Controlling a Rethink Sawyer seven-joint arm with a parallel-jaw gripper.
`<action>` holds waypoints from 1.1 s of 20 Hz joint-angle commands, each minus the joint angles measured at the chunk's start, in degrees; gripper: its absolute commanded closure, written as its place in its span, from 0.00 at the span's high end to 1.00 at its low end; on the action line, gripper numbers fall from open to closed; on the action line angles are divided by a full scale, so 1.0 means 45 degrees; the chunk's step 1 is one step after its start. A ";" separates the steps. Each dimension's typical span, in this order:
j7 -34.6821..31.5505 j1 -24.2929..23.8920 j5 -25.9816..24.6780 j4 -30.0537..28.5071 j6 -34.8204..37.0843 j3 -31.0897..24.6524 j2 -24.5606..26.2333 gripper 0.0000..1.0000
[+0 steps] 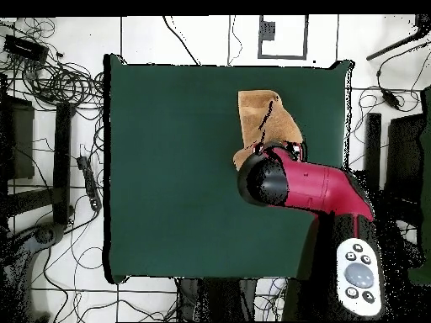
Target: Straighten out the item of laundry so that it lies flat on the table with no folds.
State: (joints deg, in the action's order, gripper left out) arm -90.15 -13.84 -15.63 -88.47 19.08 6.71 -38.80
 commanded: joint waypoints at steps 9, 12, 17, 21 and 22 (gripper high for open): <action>-0.1615 -0.0031 -0.0379 -0.1667 -0.1747 -0.1701 0.1219 0.00; -0.1444 0.0027 -0.0534 -0.1545 -0.1755 -0.1557 0.1250 0.00; -0.1196 0.0127 -0.0849 -0.1320 -0.1791 -0.1255 0.1304 0.00; -0.0921 0.0195 -0.1014 -0.1156 -0.1447 -0.1037 0.1270 0.00; -0.0806 0.0228 -0.1101 -0.1090 -0.1347 -0.0966 0.1284 0.00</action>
State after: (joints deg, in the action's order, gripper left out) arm -90.15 -13.84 -17.24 -89.82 12.89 6.06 -36.20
